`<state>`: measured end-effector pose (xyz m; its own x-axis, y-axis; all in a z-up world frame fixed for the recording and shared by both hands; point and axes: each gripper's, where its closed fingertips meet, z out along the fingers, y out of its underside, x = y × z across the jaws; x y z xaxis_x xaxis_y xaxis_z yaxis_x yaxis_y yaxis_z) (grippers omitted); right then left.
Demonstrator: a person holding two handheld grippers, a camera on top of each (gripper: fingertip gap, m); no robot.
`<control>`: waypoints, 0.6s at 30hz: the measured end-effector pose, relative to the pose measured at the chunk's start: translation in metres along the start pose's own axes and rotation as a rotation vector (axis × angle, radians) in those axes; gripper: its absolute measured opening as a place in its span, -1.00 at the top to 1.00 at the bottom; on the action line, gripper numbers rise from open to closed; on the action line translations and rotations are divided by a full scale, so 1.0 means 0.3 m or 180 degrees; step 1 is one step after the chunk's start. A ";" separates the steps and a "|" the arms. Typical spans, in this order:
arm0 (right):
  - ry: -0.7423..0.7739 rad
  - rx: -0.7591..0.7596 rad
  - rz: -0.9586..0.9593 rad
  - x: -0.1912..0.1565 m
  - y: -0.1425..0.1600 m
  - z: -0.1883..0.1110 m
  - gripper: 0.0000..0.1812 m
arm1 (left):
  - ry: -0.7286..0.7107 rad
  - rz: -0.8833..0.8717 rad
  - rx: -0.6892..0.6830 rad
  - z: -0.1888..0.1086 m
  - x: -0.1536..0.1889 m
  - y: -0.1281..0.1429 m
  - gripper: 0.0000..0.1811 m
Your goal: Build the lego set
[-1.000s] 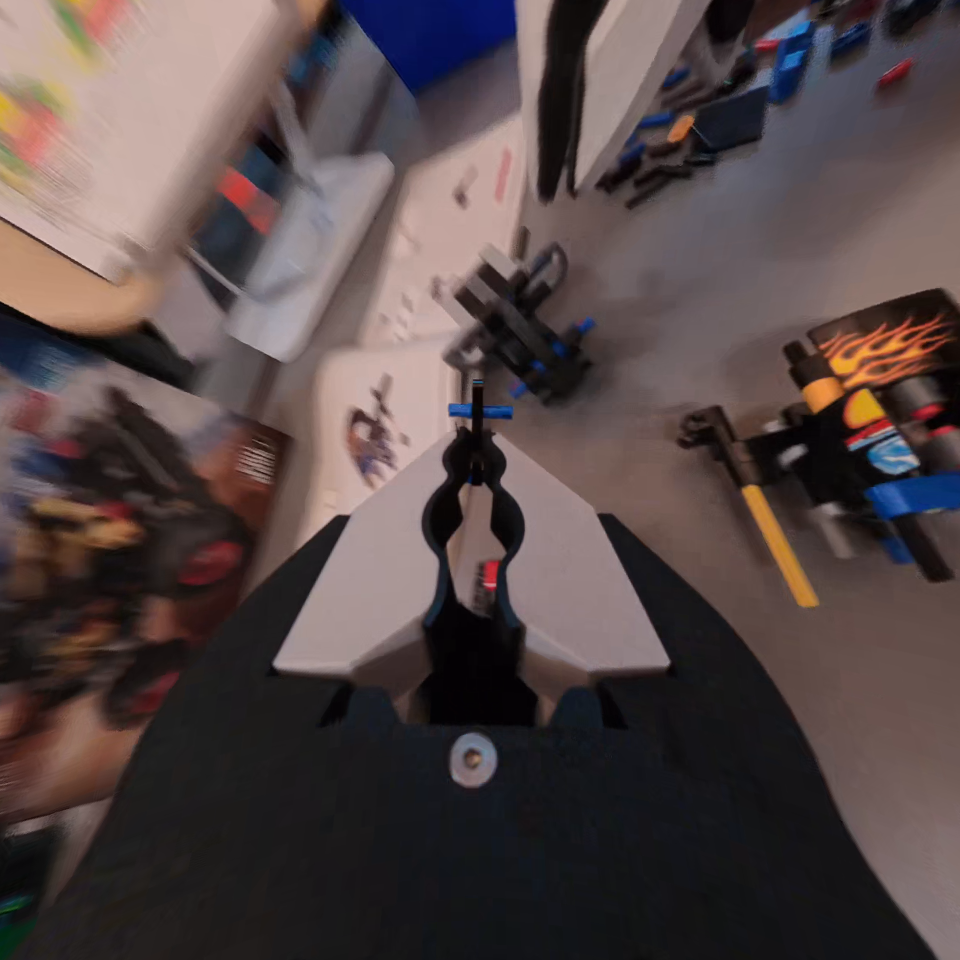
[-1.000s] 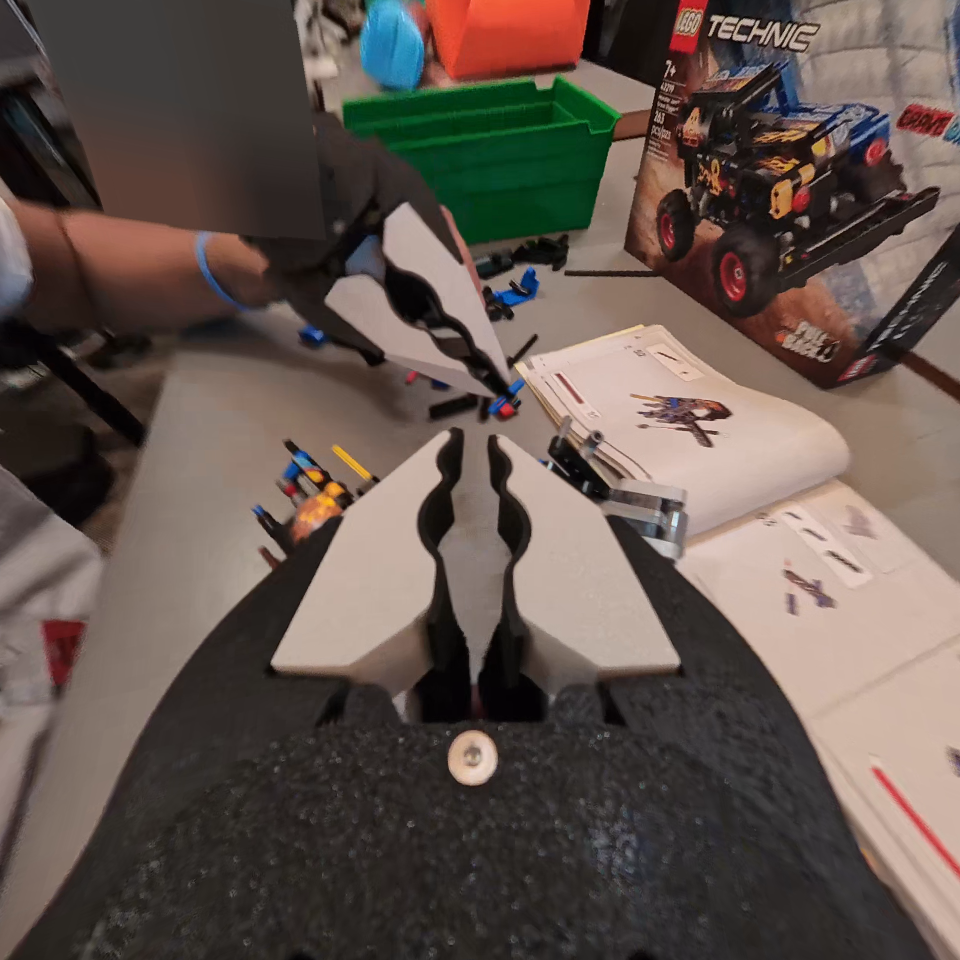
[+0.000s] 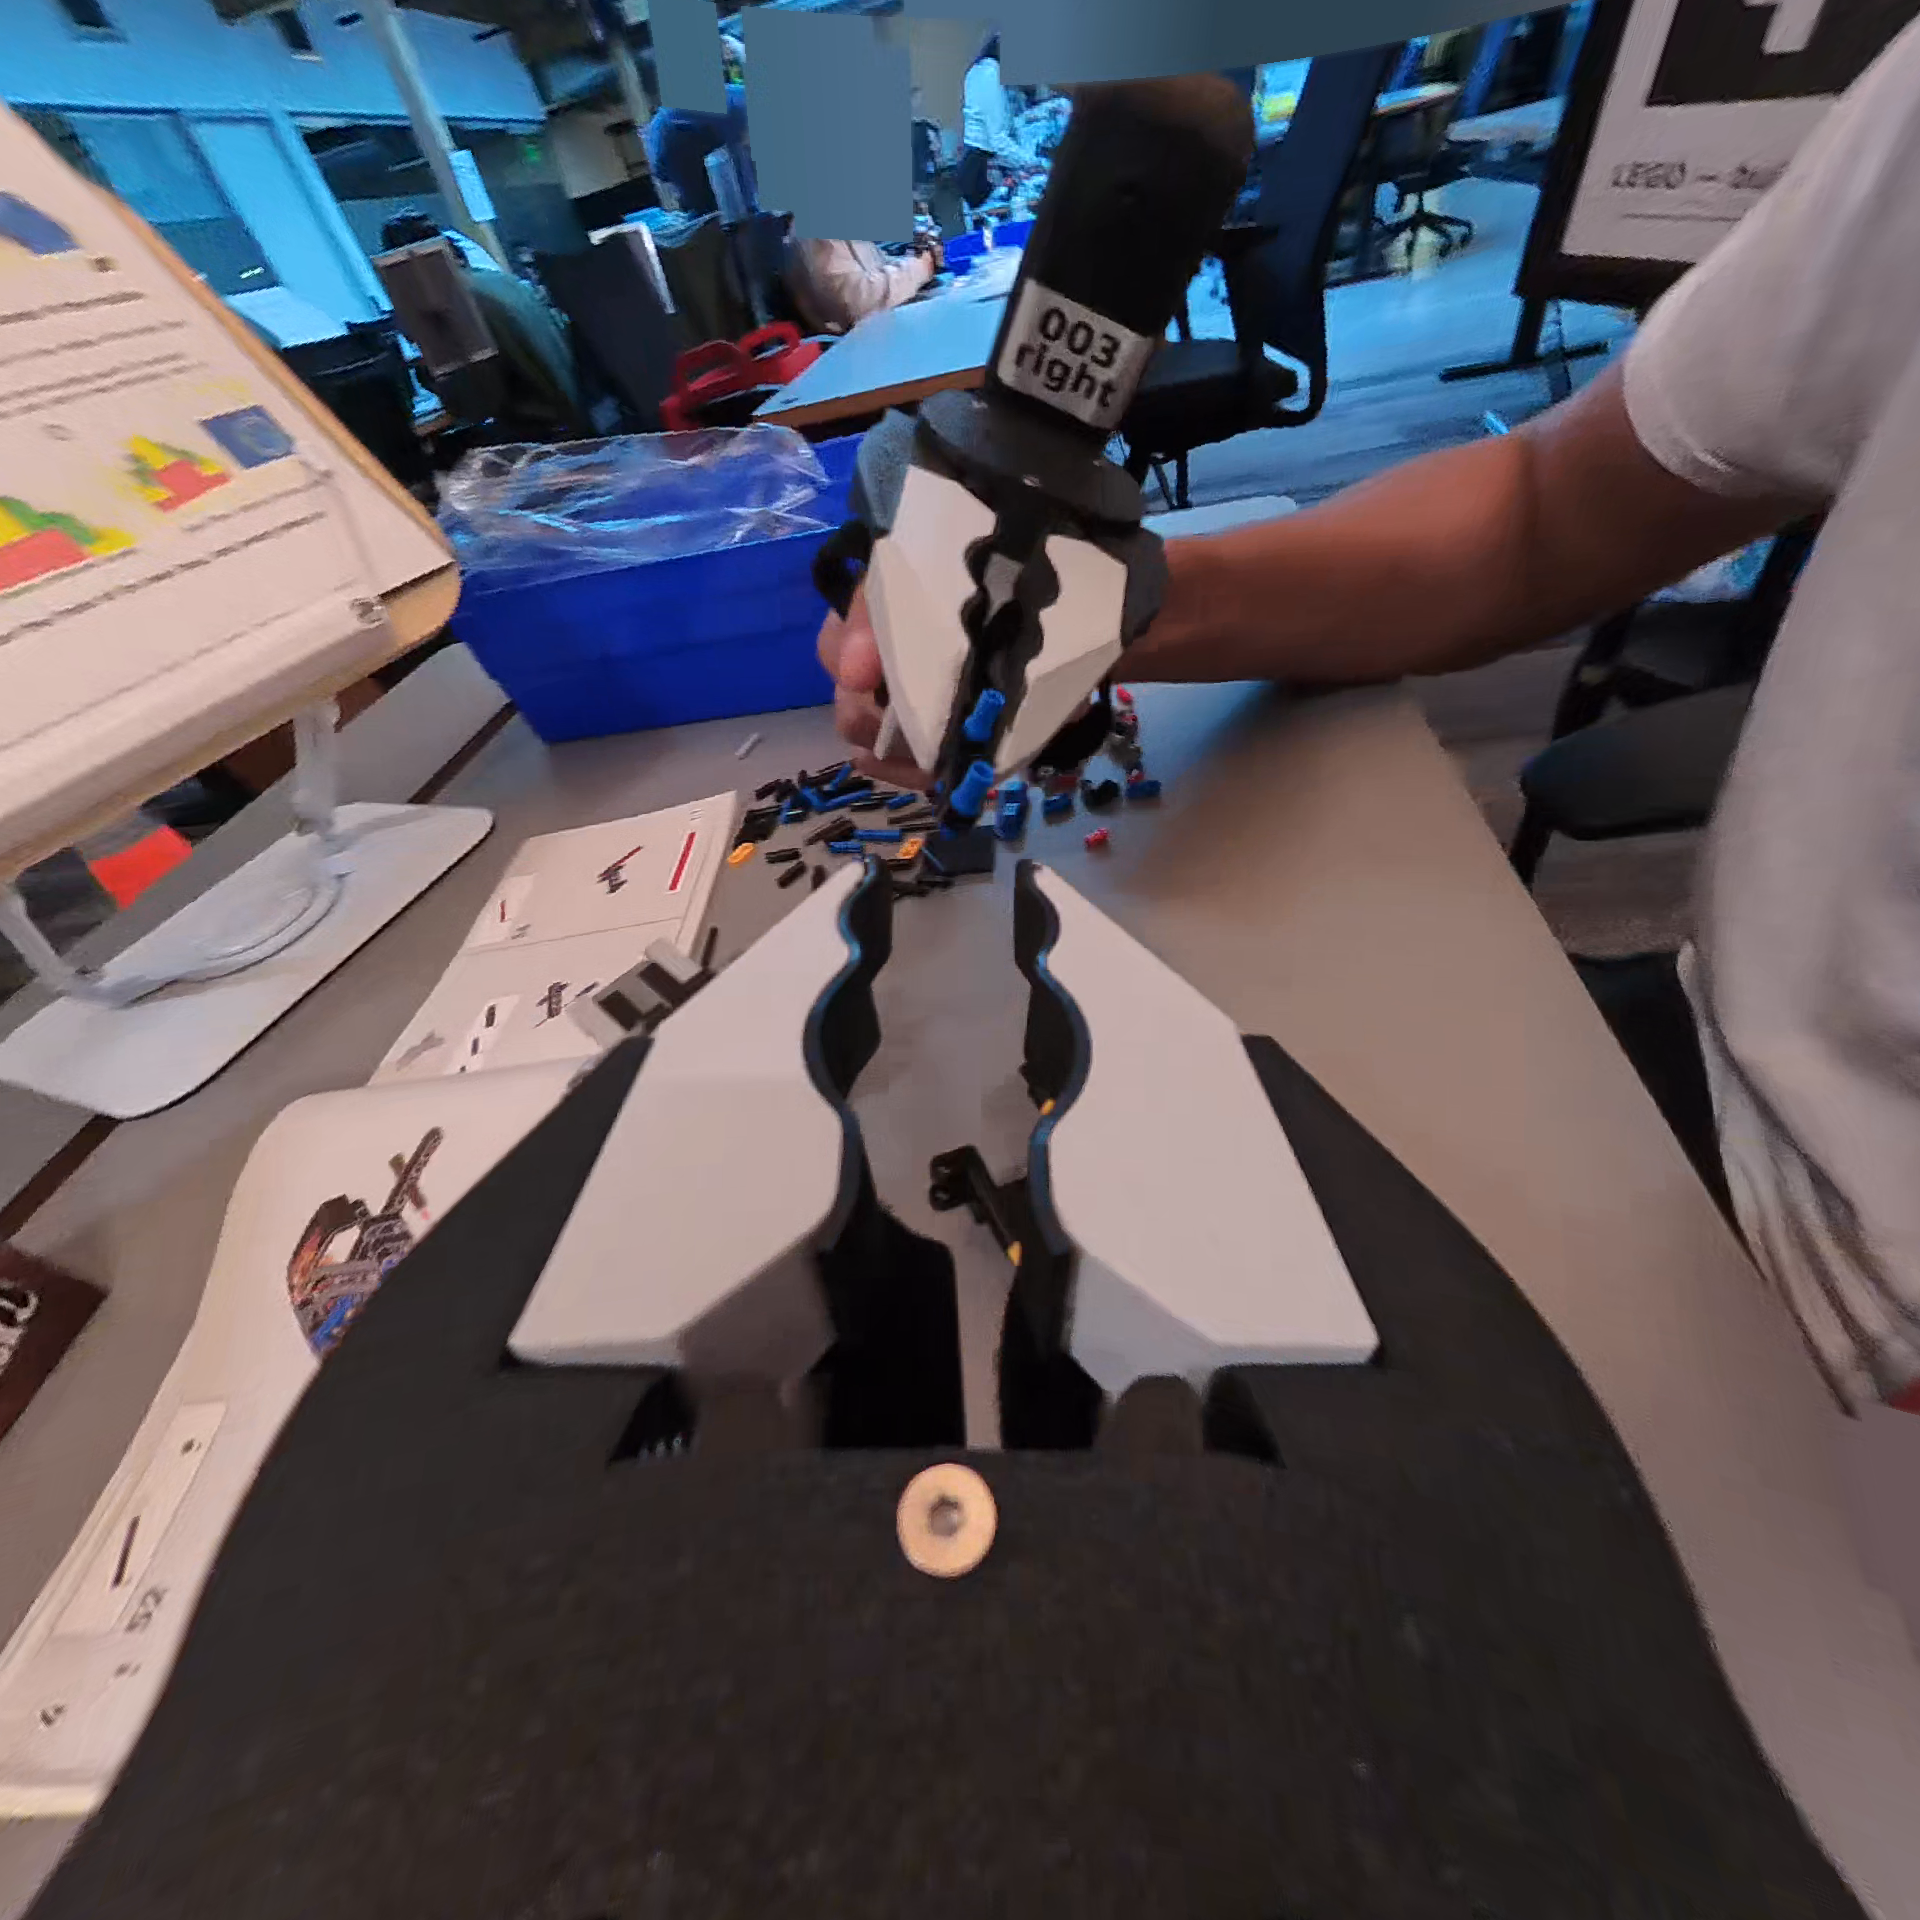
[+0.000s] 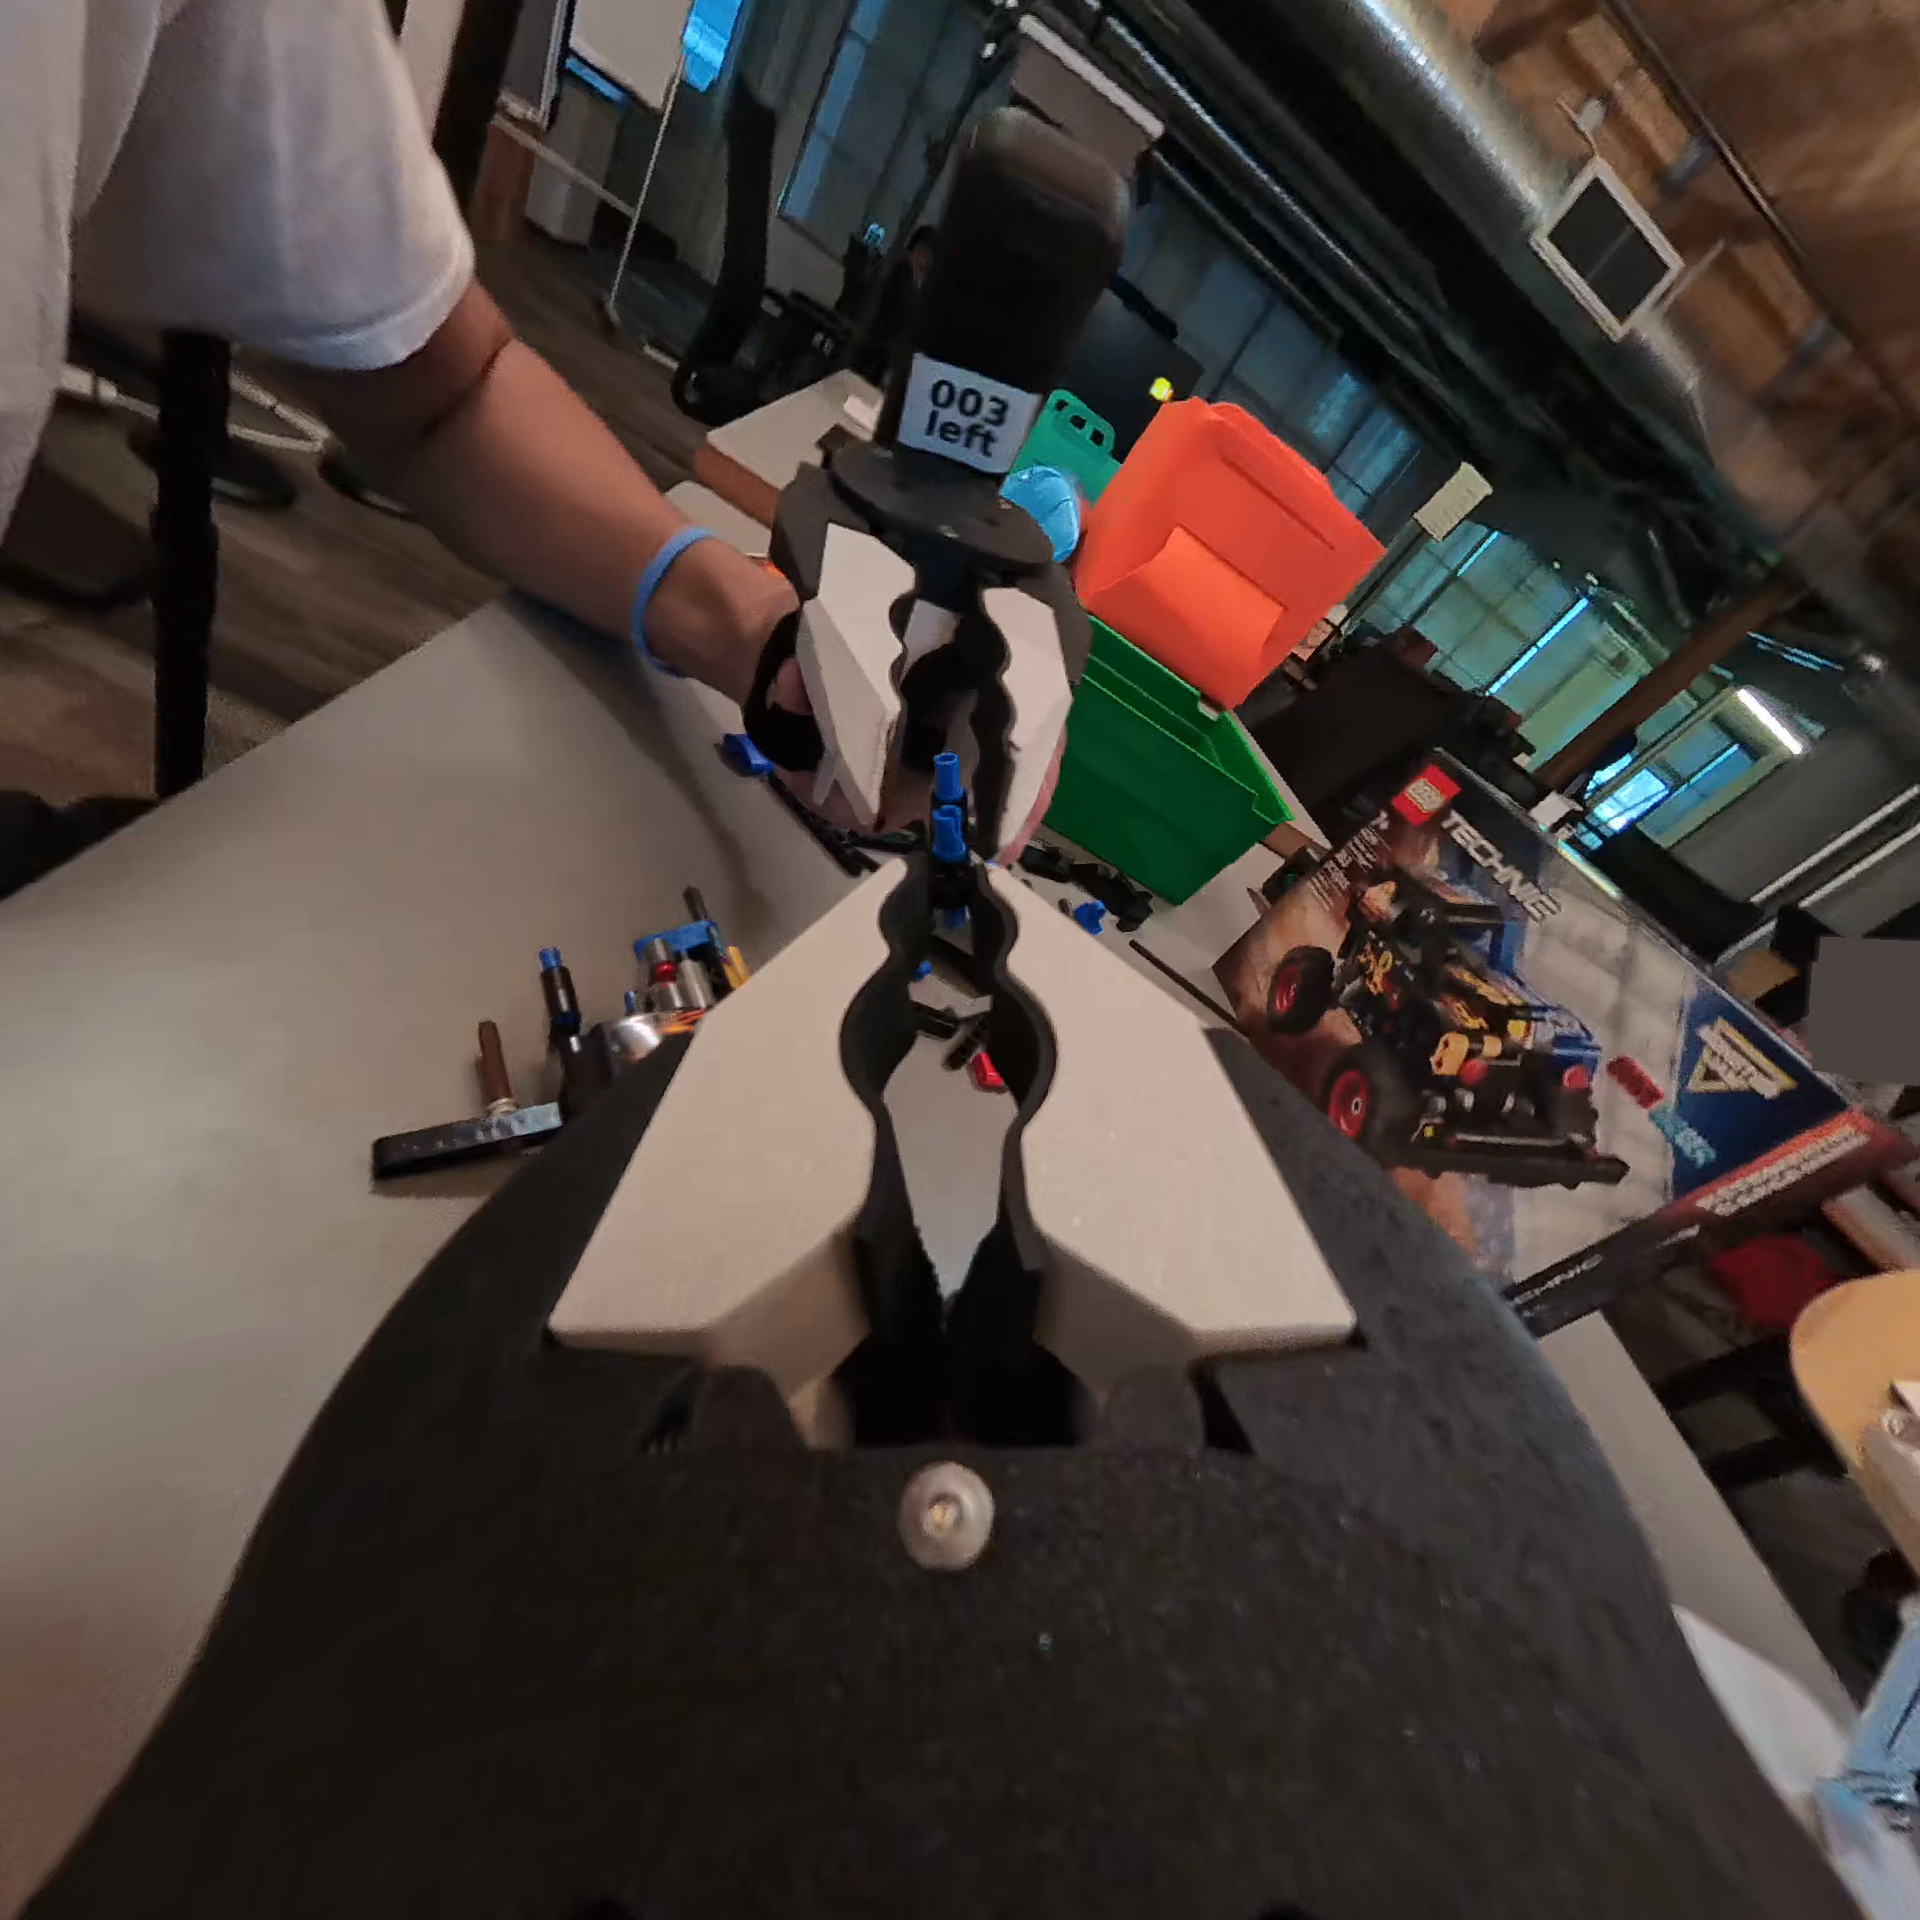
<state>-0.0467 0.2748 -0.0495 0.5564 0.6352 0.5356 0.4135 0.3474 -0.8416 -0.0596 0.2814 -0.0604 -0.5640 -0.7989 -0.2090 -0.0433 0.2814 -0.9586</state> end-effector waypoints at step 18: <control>-0.0125 -0.0697 0.0481 -0.026 0.113 0.025 0.79 | -0.0802 0.1285 -0.0641 0.010 -0.046 0.077 0.93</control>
<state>-0.0423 0.2868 -0.0827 0.5972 0.6962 0.3984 0.4763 0.0919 -0.8745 -0.0503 0.2974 -0.0804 -0.3533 -0.7019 -0.6185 -0.0351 0.6706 -0.7410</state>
